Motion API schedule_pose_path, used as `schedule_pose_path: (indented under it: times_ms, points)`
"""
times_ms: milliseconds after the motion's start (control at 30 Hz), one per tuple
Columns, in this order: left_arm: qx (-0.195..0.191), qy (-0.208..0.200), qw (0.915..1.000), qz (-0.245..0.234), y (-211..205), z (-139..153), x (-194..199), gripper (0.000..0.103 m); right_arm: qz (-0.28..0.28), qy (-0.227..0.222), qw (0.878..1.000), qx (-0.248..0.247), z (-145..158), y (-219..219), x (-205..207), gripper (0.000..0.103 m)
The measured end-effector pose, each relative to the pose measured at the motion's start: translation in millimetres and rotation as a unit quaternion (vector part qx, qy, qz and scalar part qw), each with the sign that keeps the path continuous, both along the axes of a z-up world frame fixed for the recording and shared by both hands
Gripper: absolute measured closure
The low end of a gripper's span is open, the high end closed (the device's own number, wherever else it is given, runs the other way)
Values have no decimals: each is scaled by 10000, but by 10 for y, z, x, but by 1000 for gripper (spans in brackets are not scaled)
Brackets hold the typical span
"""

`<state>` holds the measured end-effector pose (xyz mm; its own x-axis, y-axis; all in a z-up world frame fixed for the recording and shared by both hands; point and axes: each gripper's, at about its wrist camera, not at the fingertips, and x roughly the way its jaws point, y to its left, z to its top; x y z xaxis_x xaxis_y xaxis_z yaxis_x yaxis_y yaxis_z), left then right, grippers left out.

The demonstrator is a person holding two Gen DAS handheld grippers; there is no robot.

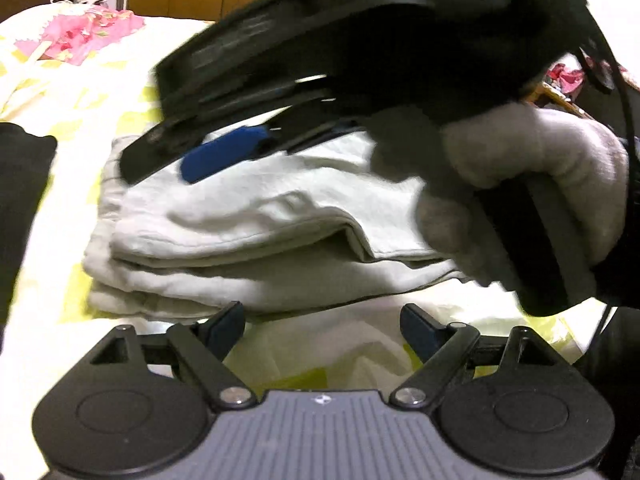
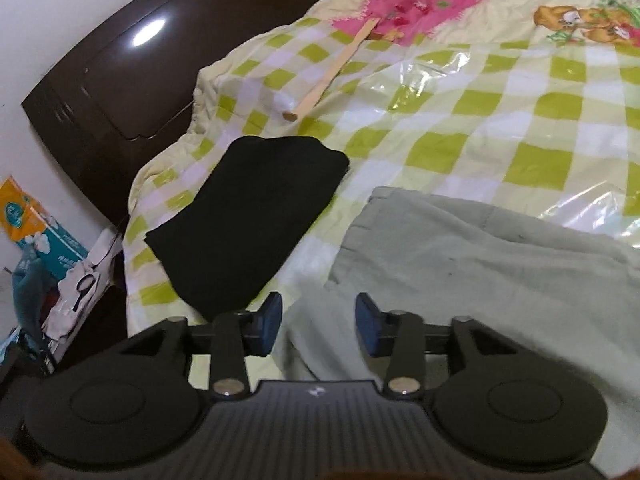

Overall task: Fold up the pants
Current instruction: 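Fold the lifted pants end over the stack and release with the right gripper, then withdraw the right gripper from the folded pants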

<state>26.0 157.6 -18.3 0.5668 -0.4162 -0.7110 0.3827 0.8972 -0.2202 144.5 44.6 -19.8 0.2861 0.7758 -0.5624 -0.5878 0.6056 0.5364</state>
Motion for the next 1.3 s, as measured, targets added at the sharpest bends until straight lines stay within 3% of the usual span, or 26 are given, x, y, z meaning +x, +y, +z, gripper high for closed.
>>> schedule_pose_path:
  times_ms: [200,367,500,633,733,867,1033,1167,1233,1267,1300]
  points:
    - [49,-283,9996,-11,-39,234,-116,8,-397,218,9982,396,184,-448,-85,58]
    - [-56,-583,9980,-245,-270,366,17,8,-1389,357,9896,133,228,-1300,-253,56]
    - [-79,-407,9981,-458,-530,225,285,8,-2538,566,9656,-39,170,-2148,-458,48]
    - [456,39,9968,-649,-784,-33,456,8,-3320,937,9386,-81,-35,-2733,-625,48]
    - [804,74,9939,-754,-899,-91,402,8,-3323,1336,9334,207,-244,-2901,-682,47]
    - [710,-93,9952,-661,-947,83,406,8,-3065,1748,9339,575,-463,-2963,-696,46]
    - [629,-263,9957,-625,-1097,196,567,8,-2798,2234,9237,1365,-633,-3021,-675,43]
    - [745,-167,9949,-661,-1217,99,655,8,-2693,2216,9235,1597,-728,-2977,-528,42]
    - [916,44,9933,-696,-1273,-3,687,8,-2560,2215,9260,1670,-763,-2919,-439,53]
    - [1027,127,9921,-704,-1304,-52,679,8,-2502,2211,9283,1635,-763,-2890,-406,82]
    - [1069,167,9914,-733,-1338,-90,651,8,-2419,2218,9309,1607,-763,-2868,-390,98]
